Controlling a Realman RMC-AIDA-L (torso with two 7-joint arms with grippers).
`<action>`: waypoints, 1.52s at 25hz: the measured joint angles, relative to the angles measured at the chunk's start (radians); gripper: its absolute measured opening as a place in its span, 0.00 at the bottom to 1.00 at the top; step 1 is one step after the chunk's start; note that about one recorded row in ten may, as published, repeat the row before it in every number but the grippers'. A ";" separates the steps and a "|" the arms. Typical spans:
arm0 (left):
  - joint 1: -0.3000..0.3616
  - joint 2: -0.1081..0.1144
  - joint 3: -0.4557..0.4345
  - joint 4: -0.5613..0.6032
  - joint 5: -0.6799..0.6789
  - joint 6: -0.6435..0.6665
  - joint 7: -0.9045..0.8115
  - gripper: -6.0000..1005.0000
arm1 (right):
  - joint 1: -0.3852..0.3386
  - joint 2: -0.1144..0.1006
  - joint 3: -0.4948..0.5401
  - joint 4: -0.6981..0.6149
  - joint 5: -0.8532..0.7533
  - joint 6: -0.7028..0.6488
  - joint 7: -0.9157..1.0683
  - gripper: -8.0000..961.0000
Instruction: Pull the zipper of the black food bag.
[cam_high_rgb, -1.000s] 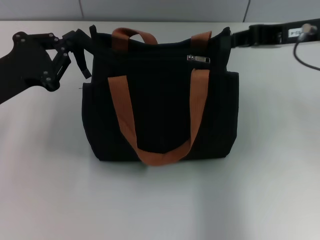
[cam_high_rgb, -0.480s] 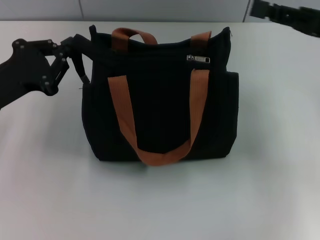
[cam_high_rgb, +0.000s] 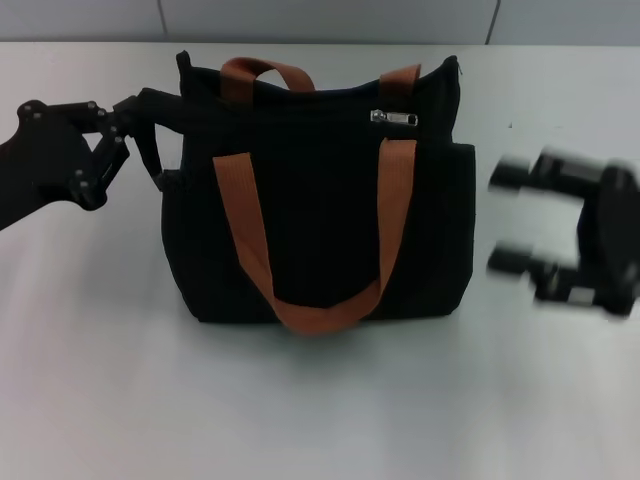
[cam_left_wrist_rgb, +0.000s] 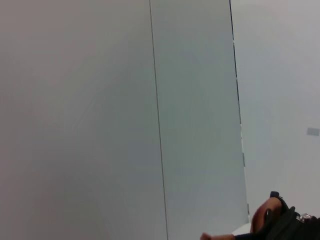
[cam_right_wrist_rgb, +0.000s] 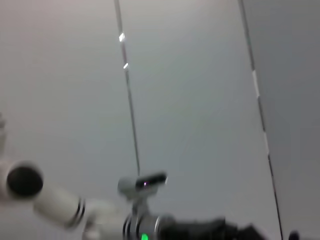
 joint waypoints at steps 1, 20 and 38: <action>0.001 0.001 0.001 0.000 0.004 -0.001 -0.006 0.07 | -0.010 0.006 -0.001 0.033 -0.078 0.005 -0.100 0.70; -0.007 0.038 0.003 0.087 0.150 -0.032 -0.296 0.34 | -0.005 0.020 -0.003 0.159 -0.212 0.108 -0.232 0.76; -0.006 0.052 0.059 0.088 0.105 0.348 -0.245 0.82 | 0.047 0.023 -0.036 0.243 -0.224 0.192 -0.262 0.76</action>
